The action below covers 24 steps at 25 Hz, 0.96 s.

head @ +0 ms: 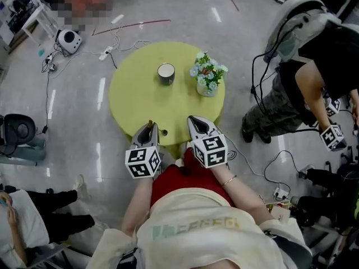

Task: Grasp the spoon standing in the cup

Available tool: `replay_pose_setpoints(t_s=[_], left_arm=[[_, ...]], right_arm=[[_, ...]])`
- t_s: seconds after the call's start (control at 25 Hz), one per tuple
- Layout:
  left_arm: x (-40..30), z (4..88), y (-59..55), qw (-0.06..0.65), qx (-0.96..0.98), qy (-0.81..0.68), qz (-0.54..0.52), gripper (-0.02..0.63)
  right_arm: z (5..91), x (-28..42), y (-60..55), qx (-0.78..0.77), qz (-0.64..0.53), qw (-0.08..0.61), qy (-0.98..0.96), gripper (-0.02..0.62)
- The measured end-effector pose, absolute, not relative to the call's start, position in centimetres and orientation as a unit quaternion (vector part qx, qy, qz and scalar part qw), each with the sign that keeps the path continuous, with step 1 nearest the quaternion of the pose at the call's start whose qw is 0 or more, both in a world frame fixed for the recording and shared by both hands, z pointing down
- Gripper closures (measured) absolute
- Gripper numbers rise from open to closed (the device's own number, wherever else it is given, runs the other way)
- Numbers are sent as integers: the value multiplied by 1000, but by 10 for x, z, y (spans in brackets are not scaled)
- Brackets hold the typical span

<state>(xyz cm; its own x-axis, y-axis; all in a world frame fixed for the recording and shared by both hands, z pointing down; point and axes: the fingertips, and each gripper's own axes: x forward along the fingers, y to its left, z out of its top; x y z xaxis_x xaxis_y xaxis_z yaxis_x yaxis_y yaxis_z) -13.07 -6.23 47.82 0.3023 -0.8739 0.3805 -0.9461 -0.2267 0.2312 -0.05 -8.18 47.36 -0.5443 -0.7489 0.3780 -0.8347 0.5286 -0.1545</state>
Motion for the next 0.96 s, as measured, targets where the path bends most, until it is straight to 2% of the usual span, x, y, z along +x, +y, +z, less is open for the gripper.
replay_pose_setpoints(t_s=[0.96], left_arm=[[-132, 478, -62, 208, 782, -580, 88, 551]], right_arm=[[478, -3, -84, 456, 172, 130, -863, 558]])
